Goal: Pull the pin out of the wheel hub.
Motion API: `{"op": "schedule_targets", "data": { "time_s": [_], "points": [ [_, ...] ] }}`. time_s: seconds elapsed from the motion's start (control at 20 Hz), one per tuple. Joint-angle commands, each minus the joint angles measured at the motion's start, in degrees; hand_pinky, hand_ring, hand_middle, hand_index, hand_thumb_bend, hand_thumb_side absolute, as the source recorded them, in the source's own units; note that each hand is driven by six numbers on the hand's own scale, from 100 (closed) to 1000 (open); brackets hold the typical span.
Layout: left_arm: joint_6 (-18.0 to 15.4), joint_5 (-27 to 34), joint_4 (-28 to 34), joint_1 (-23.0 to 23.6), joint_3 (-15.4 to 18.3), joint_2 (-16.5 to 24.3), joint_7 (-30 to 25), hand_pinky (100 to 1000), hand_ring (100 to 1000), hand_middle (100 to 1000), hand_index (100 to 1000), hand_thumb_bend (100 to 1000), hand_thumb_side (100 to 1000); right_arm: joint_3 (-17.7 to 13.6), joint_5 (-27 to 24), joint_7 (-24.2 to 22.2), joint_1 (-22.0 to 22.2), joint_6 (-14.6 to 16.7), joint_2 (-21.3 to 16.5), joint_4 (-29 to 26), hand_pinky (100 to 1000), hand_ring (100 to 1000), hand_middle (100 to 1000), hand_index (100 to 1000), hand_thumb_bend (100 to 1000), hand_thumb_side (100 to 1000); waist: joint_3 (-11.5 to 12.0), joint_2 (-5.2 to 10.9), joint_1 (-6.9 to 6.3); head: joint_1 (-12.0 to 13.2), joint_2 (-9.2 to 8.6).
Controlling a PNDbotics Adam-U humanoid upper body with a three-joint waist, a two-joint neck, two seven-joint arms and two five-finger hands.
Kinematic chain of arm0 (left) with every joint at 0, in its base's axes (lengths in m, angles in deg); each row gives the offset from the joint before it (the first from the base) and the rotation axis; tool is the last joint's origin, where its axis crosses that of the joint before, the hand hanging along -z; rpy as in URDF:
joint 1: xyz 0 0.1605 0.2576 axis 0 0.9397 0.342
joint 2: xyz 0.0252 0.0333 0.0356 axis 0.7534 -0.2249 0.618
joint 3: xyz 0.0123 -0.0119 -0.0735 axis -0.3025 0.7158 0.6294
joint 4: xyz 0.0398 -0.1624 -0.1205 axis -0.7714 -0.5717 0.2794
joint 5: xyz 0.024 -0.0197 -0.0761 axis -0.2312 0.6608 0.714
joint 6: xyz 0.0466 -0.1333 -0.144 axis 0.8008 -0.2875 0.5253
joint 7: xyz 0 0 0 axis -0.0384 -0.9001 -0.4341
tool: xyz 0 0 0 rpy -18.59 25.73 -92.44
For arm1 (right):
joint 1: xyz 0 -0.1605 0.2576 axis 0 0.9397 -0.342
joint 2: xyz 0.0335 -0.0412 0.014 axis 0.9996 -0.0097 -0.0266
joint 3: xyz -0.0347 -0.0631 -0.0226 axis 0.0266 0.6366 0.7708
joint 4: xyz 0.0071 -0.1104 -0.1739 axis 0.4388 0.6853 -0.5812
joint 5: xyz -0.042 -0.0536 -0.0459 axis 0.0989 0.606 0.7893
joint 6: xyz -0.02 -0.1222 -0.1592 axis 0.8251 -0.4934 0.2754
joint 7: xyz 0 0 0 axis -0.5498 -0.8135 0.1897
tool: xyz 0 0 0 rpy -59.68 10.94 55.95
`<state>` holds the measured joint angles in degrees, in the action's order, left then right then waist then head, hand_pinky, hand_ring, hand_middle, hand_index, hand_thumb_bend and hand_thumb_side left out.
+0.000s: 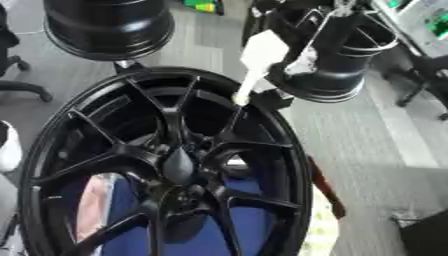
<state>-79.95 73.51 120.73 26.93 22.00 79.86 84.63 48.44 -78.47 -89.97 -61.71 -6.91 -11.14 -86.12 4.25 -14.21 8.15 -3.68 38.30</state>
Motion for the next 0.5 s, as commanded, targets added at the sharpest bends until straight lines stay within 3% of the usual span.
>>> {"op": "schedule_targets", "data": {
  "time_s": [0.05, 0.2, 0.35, 0.5],
  "points": [
    [0.0, -0.4, 0.9, 0.1, 1.0, 1.4, 0.6, 754, 820, 702, 828, 190, 606, -5.3, 1.6, 2.5, 1.4, -1.8, -6.4, 2.8, 853, 667, 400, 475, 100, 100, -0.5, 1.14, -0.68, 1.1, -0.02],
    [0.0, -0.5, 0.9, 0.1, 0.9, 1.3, 0.7, 754, 820, 702, 828, 189, 607, -9.6, 4.0, 5.1, 4.7, -4.3, -10.4, 6.8, 853, 664, 409, 477, 100, 100, -0.7, 1.00, -0.89, 1.4, -0.38],
    [-0.1, -0.5, 0.9, -0.3, 0.7, 1.3, 0.6, 755, 821, 702, 828, 192, 600, -13.9, 6.3, 7.7, 7.0, -5.8, -12.1, 11.0, 853, 663, 451, 515, 100, 100, -0.5, 0.91, -1.02, 1.4, -0.92],
    [-0.2, -0.3, 0.9, -0.7, 0.4, 1.4, 0.3, 754, 822, 702, 828, 189, 603, -19.8, 11.5, 14.3, 10.5, -4.3, -12.5, 15.5, 853, 666, 459, 540, 100, 100, 0.1, 0.78, -0.93, 1.0, -1.31]
  ]
}}
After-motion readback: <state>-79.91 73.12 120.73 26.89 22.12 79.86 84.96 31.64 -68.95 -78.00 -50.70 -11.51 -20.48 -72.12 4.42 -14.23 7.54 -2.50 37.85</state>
